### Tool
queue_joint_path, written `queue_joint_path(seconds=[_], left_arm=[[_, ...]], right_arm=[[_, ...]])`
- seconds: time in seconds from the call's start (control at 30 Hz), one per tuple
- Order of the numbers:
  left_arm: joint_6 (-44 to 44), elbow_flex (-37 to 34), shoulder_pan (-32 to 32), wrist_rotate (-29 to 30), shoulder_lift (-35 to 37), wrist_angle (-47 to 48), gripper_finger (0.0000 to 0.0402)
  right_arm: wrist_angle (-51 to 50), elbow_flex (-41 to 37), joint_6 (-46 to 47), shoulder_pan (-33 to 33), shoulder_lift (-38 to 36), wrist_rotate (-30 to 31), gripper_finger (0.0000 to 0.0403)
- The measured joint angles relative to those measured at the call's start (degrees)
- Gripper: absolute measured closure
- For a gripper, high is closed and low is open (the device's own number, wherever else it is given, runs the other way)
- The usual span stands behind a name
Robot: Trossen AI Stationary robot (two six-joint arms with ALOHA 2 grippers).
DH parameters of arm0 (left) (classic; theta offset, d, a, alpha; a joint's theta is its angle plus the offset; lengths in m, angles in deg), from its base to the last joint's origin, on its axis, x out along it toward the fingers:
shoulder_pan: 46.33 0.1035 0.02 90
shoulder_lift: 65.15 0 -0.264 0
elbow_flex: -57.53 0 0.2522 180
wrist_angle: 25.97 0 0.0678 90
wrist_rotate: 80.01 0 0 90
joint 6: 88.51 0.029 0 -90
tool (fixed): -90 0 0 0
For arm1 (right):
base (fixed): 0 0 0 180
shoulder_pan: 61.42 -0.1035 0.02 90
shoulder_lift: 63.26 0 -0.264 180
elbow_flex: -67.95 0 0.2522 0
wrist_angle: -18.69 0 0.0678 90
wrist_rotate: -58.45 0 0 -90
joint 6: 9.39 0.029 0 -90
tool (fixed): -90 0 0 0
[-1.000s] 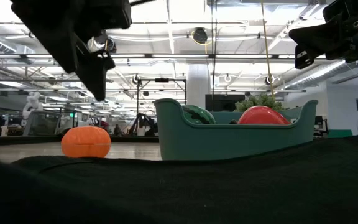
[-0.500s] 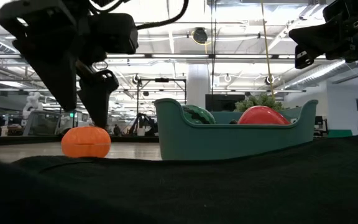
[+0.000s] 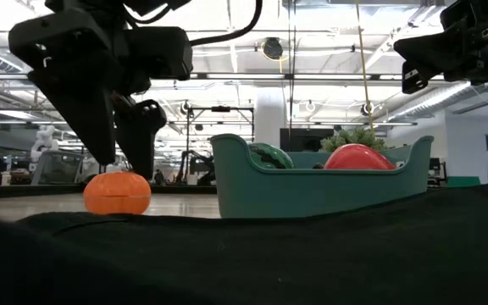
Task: Pick and placing Produce into tupperware
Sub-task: Put the orange toy into the green bin
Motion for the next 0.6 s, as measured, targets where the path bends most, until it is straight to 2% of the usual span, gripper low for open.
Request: queue_joint_path(seconds=[0.3, 0.6], left_arm=[[0.5, 0.0, -0.4, -0.5, -3.9, -1.5, 0.0002], [0.9, 0.0, -0.4, -0.9, -4.4, -1.7, 0.0002]], right_arm=[[-0.2, 0.0, 0.0, 0.0, 0.1, 0.0, 0.0403], [-0.4, 0.0, -0.2, 0.0, 0.2, 0.0, 0.0403]])
